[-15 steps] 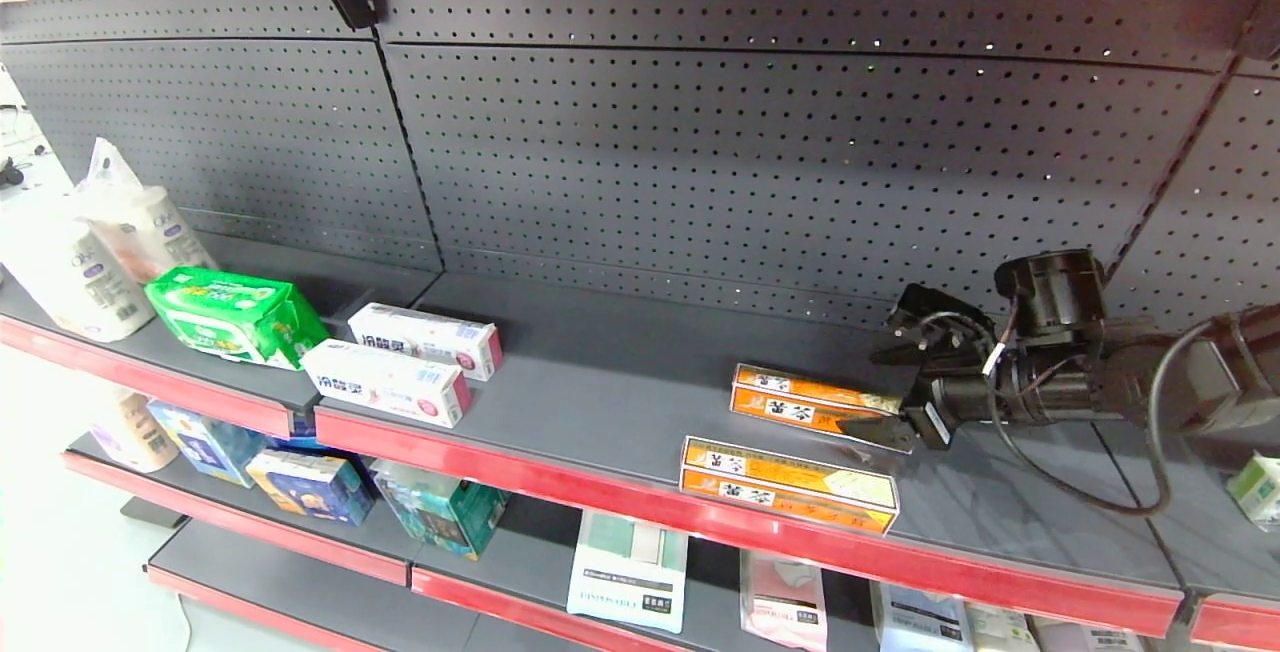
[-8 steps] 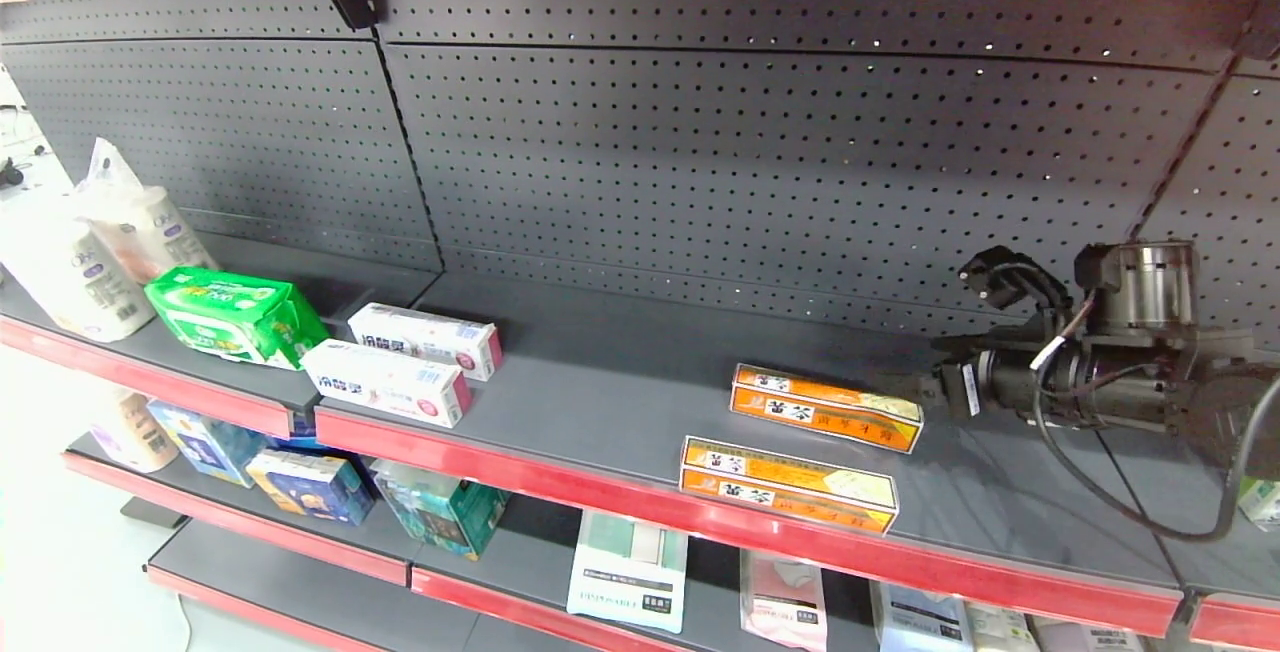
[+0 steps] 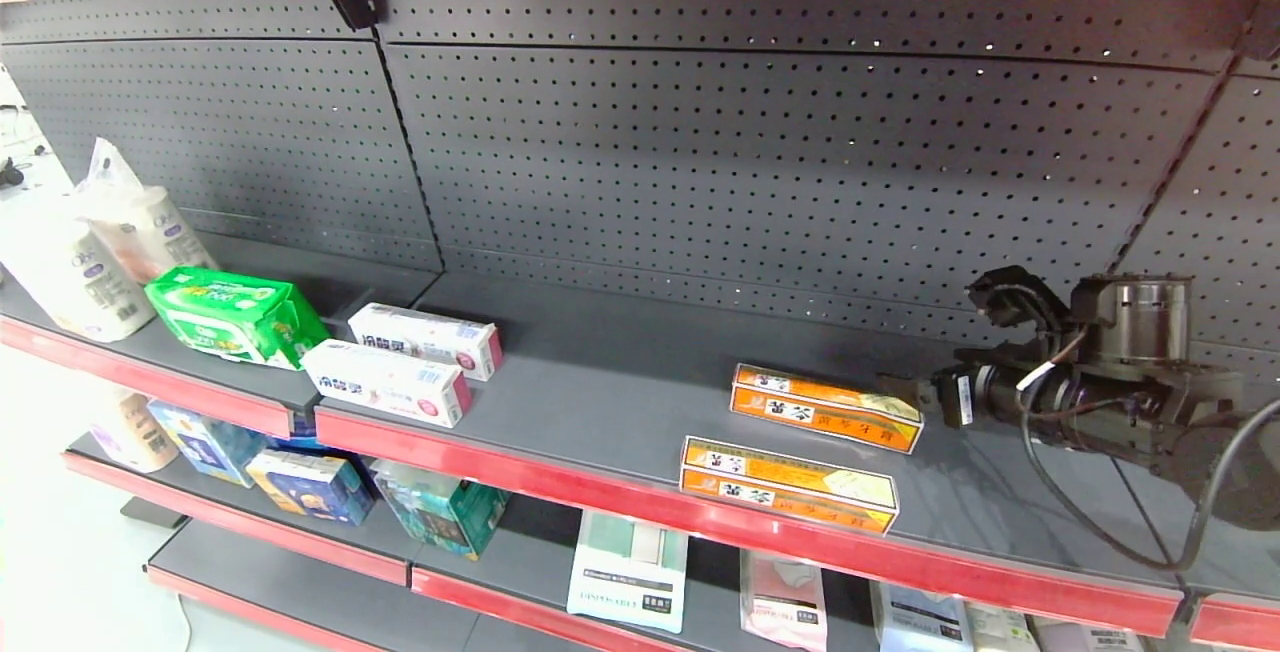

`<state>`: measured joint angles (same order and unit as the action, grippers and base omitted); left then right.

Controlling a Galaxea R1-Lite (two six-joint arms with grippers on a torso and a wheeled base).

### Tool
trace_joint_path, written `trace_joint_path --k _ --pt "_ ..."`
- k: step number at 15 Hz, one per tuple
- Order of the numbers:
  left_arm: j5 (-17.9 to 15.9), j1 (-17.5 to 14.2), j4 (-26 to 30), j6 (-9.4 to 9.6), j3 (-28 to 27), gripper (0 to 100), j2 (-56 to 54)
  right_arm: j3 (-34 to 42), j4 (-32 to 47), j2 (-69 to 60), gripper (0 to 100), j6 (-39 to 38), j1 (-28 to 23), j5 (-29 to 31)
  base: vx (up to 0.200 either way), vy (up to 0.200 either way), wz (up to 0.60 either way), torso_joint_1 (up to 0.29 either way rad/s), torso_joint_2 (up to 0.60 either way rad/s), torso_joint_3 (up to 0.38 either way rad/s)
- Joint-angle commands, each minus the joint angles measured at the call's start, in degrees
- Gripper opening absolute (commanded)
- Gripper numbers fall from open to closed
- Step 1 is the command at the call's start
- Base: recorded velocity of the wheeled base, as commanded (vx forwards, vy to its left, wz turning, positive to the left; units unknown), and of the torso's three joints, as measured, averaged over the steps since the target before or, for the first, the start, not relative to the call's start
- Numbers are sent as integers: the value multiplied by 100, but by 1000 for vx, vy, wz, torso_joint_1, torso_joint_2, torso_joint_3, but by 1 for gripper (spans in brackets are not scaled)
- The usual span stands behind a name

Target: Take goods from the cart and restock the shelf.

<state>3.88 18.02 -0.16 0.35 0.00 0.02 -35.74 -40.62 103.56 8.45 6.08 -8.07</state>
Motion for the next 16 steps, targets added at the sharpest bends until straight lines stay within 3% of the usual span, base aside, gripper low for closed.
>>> trace_joint_path --k 1,16 --pt "-1 0 -2 0 0 100 -2 32 -7 209 100 -1 7 7 0 0 0 0 0 0" --pt "-1 0 -2 0 0 100 -2 -47 -25 463 100 -1 -11 34 0 0 0 0 0 0"
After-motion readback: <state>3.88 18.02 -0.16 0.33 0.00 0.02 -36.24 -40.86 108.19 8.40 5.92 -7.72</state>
